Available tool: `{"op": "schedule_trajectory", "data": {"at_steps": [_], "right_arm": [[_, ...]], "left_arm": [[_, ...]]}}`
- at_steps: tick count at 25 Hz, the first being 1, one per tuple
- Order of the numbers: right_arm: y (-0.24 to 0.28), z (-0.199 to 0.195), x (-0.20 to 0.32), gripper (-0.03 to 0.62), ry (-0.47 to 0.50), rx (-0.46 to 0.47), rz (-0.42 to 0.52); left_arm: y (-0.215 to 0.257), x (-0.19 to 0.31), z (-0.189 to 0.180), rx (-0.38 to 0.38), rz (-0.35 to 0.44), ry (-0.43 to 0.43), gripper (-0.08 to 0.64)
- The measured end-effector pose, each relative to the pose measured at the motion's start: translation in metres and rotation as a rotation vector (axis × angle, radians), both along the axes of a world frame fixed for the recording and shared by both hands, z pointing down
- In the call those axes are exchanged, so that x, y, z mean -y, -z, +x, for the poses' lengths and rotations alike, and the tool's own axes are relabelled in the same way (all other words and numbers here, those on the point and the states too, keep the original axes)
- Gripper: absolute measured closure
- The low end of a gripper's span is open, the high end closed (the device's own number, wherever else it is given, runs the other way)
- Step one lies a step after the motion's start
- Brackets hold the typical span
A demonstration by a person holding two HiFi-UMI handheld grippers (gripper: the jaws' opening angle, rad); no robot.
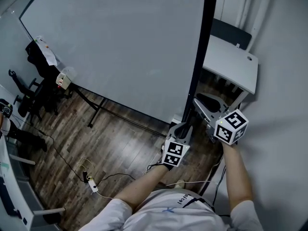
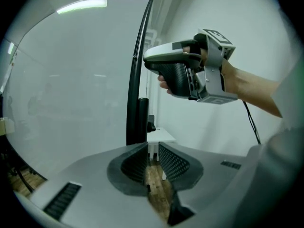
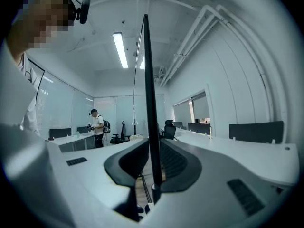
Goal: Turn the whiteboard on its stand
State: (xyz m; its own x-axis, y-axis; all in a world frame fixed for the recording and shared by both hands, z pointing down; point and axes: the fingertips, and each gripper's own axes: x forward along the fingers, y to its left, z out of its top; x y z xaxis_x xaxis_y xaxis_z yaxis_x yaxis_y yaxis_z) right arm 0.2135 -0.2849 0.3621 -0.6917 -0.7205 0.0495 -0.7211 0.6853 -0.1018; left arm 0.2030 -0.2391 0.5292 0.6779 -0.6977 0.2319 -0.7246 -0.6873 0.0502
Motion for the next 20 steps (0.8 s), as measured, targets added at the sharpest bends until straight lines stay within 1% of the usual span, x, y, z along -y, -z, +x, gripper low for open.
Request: {"op": "schedule_trajectory", "data": {"at_steps": [9, 12, 15, 20], "right_arm": [[-0.028, 0.026, -0.051, 0.538, -0.087, 0.010, -0.059], [-0.037, 0.030, -0.070, 0.548, -0.113, 0.031, -0.082], [-0.040, 0.031, -0.090, 0.559, -0.124, 0.058, -0.093], [-0.049, 0.020, -0.123, 0.569, -0.135, 0.116, -0.122]], "left_arm": [[0.036, -0.041, -0.008, -0.048, 0.014, -0.025, 0.497], [0.048, -0.057, -0.012, -0.066, -0.005, -0.028, 0.500], [0.056, -0.070, -0.019, -0.101, -0.032, -0.022, 0.505], [0.073, -0.088, -0.030, -0.150, -0.061, -0.027, 0.520]]}}
